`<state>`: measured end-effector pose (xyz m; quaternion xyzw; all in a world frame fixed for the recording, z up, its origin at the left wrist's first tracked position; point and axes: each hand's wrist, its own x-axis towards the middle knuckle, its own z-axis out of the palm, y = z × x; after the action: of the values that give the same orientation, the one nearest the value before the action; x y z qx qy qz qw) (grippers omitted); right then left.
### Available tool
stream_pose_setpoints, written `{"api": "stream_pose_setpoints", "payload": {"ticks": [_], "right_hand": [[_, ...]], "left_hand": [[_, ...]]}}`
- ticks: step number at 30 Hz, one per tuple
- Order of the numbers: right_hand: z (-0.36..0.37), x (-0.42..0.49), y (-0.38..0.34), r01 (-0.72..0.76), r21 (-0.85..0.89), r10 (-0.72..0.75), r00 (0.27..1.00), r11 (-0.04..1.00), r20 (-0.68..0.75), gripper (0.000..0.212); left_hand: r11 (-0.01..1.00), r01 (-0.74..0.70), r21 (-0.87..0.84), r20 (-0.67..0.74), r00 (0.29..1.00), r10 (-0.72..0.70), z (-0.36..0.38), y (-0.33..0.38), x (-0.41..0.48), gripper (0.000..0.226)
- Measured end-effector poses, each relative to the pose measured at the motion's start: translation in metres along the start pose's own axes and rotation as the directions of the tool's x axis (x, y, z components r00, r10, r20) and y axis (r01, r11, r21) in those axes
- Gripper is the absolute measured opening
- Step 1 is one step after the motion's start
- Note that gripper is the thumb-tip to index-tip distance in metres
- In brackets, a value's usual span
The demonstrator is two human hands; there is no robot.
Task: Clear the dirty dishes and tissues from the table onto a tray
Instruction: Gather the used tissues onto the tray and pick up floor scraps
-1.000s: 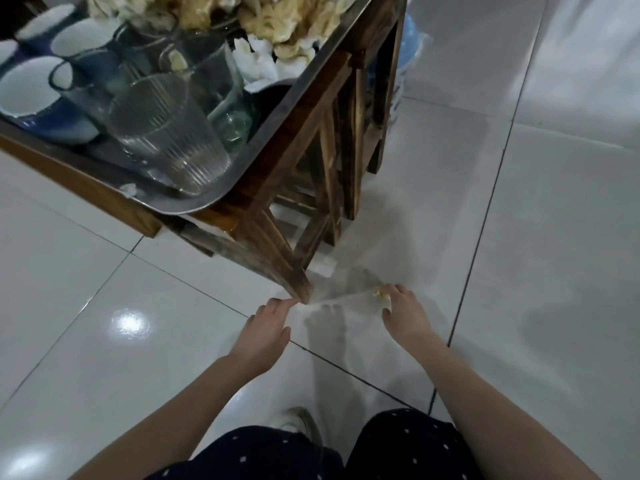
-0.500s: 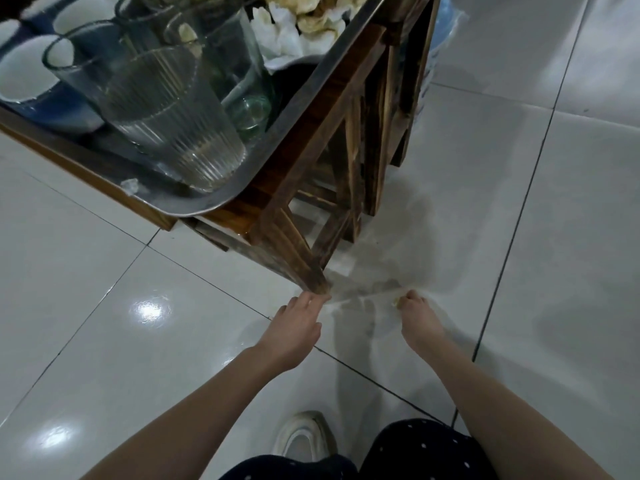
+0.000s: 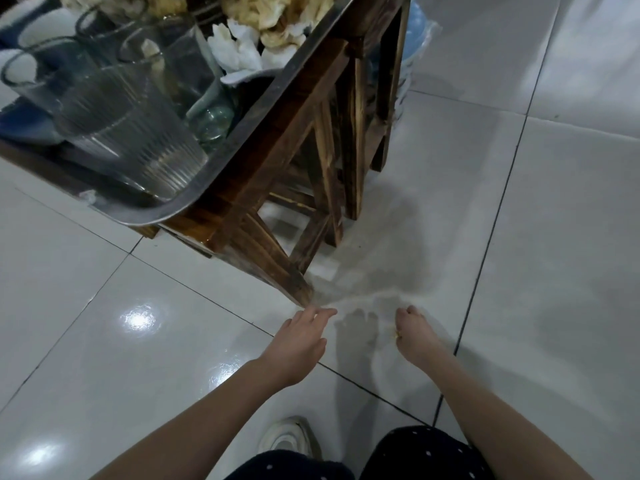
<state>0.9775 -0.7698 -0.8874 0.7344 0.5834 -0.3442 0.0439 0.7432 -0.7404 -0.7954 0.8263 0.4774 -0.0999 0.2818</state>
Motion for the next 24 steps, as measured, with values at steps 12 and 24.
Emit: {"api": "stream_pose_setpoints", "payload": {"ticks": [12,24], "right_hand": [[-0.120,-0.050,-0.034,0.031,0.334,0.086,0.940,0.942,-0.331,0.005],[-0.273,-0.158,-0.100,0.017,0.351,0.126,0.916,0.936,-0.380,0.013]], "left_hand": [[0.999,-0.047,-0.024,-0.031,0.998,0.046,-0.056,0.050,0.014,0.054],[0.984,-0.064,-0.169,0.018,0.998,0.068,-0.195,0.129,-0.044,0.053]]}}
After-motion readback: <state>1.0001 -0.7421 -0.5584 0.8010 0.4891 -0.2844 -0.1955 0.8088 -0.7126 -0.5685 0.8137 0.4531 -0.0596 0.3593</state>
